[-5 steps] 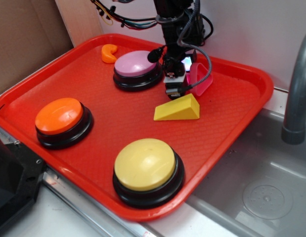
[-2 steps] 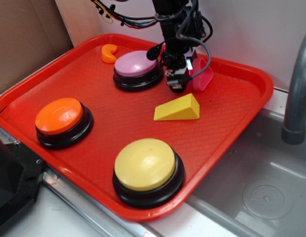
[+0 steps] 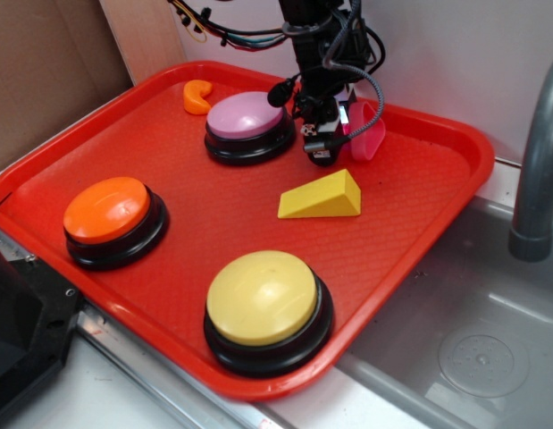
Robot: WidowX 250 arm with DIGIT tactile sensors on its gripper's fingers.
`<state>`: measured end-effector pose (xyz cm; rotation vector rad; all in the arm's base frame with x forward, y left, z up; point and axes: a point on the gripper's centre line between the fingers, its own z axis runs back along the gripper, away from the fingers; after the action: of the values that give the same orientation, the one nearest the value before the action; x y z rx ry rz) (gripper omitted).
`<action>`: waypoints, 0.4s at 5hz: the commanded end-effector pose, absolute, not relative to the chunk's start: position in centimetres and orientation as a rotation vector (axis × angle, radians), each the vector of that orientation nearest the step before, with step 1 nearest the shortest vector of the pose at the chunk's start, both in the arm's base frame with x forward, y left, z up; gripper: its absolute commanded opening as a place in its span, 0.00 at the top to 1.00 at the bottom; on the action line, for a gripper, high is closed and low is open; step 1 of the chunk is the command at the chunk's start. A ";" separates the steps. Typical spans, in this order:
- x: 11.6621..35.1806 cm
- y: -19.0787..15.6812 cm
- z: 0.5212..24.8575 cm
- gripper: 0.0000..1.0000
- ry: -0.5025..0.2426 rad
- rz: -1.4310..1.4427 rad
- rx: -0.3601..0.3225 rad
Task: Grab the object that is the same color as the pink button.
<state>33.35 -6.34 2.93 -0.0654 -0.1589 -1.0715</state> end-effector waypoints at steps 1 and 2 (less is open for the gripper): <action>31.0 -7.1 9.8 1.00 -0.243 -0.918 -0.003; 29.5 -5.6 13.4 1.00 -0.166 -0.669 -0.003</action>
<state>28.27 -4.66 10.71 -0.0311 -0.0672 -0.6720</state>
